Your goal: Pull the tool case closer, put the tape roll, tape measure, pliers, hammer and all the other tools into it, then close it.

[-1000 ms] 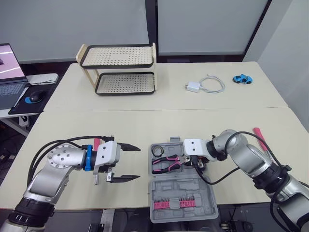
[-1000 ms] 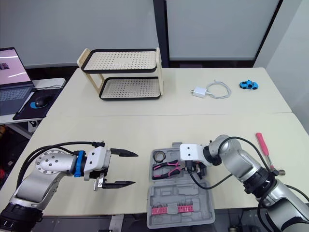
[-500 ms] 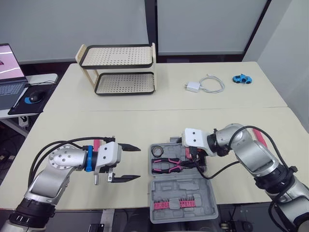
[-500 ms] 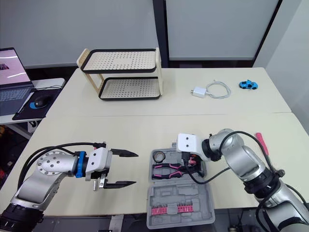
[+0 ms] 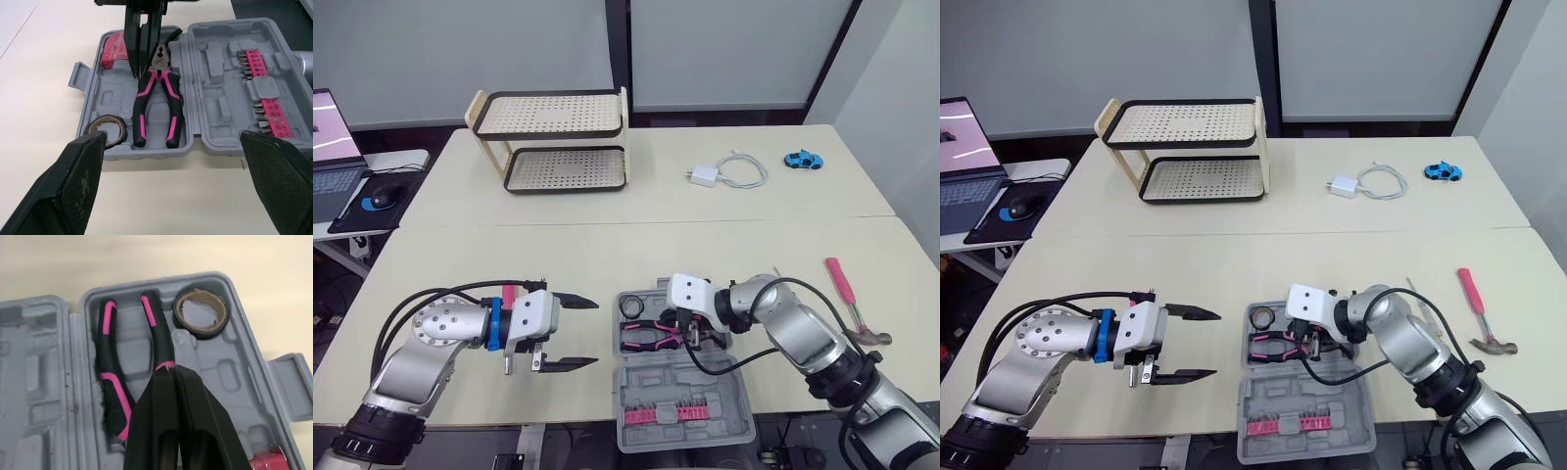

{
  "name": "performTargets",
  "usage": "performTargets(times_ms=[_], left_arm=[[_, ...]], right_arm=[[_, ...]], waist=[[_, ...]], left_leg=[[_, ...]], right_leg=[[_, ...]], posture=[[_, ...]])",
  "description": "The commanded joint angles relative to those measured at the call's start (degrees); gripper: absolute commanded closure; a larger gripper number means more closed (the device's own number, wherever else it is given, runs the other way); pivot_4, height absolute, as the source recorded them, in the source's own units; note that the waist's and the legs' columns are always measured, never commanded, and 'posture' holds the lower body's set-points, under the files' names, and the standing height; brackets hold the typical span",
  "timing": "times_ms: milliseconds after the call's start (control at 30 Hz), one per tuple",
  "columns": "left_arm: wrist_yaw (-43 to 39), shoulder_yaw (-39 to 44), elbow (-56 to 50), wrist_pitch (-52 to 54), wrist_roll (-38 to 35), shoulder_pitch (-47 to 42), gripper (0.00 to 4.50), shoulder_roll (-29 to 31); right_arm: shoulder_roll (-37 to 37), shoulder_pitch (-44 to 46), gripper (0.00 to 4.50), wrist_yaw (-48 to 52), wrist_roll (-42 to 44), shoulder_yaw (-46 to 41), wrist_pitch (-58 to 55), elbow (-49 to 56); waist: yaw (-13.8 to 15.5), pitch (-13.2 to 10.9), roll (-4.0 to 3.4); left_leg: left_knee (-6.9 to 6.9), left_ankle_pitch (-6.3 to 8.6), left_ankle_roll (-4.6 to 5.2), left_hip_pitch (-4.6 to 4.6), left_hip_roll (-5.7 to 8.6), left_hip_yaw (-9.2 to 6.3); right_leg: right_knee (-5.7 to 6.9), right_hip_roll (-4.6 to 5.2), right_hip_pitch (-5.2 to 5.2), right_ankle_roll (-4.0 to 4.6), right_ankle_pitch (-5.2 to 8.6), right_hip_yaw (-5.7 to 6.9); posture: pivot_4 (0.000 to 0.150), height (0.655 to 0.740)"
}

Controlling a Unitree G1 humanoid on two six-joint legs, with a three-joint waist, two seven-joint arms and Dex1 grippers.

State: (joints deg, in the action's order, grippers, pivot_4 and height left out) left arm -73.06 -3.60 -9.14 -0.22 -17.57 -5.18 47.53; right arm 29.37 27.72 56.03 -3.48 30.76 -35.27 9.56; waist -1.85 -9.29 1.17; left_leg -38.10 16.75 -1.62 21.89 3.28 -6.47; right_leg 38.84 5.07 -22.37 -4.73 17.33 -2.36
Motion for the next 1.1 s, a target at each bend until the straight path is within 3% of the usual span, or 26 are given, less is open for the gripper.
performTargets(times_ms=[33, 433, 567, 700, 867, 1000, 1100], left_arm=[[0.5, 0.4, -2.0, -0.4, -0.1, 0.2, 0.00, 0.2], [1.6, 0.4, -3.3, 0.3, -0.2, 1.3, 0.00, 0.2], [2.1, 1.0, -3.7, 1.3, -0.6, 2.5, 0.00, 0.5], [3.5, 2.4, -4.0, 2.8, -0.5, 4.5, 0.00, 1.0], [5.1, 2.6, -3.0, 2.8, 1.2, 6.7, 0.00, 1.3], [6.4, 2.1, -2.0, 3.7, 2.6, 7.5, 0.00, 0.9], [6.3, 0.9, -2.3, 6.3, 3.2, 8.9, 0.91, 1.4]], right_arm=[[-0.3, 0.2, 4.46, -1.0, -1.4, 1.0, 1.5, -1.0], [-0.5, -0.9, 4.46, -1.5, -4.6, 4.3, 4.4, -6.1], [-1.9, -1.6, 4.46, -2.1, -1.0, -0.4, 6.2, -1.3], [1.4, -4.9, 4.46, -0.6, 4.1, -7.6, 4.4, 10.3], [9.9, -15.2, 4.46, 2.0, 11.3, -18.4, 3.6, 24.5], [16.2, -27.4, 4.46, 4.7, 15.7, -27.4, 7.5, 29.5], [21.4, -36.6, 4.50, 5.8, 15.0, -33.2, 9.1, 28.7]], waist=[[0.0, 0.0, 0.00], [0.0, 0.1, -0.01], [0.0, 0.1, -0.01], [0.0, 0.0, -0.07], [0.5, 0.0, -0.04], [0.7, 0.0, -0.04], [0.6, 0.0, -0.04]], left_leg=[[0.00, 0.01, 0.01, 0.00, 0.00, 0.00], [0.01, 0.01, 0.02, -0.12, -0.01, 0.00], [0.01, 0.01, 0.02, -0.13, -0.04, 0.00], [0.03, 0.01, 0.02, -0.03, -0.03, 0.00], [0.04, 0.03, 0.04, -0.02, 0.00, -0.06], [0.04, 0.03, 0.05, -0.02, 0.00, -0.02], [0.04, 0.03, 0.06, -0.07, -0.02, 0.03]], right_leg=[[0.00, 0.00, 0.00, 0.00, 0.00, 0.00], [0.00, -0.01, 0.07, 0.00, 0.00, 0.00], [0.01, -0.03, 0.07, 0.00, 0.00, 0.00], [0.01, -0.03, 0.00, 0.00, 0.00, -0.02], [-0.11, 0.01, 0.09, 0.00, 0.00, 0.03], [-0.17, 0.01, 0.14, 0.00, 0.00, 0.02], [-0.15, 0.00, 0.20, -0.01, 0.00, 0.00]], posture=[[0.150, 0.7400], [0.150, 0.7400], [0.150, 0.7400], [0.150, 0.7400], [0.150, 0.7400], [0.150, 0.7400], [0.150, 0.7400]])
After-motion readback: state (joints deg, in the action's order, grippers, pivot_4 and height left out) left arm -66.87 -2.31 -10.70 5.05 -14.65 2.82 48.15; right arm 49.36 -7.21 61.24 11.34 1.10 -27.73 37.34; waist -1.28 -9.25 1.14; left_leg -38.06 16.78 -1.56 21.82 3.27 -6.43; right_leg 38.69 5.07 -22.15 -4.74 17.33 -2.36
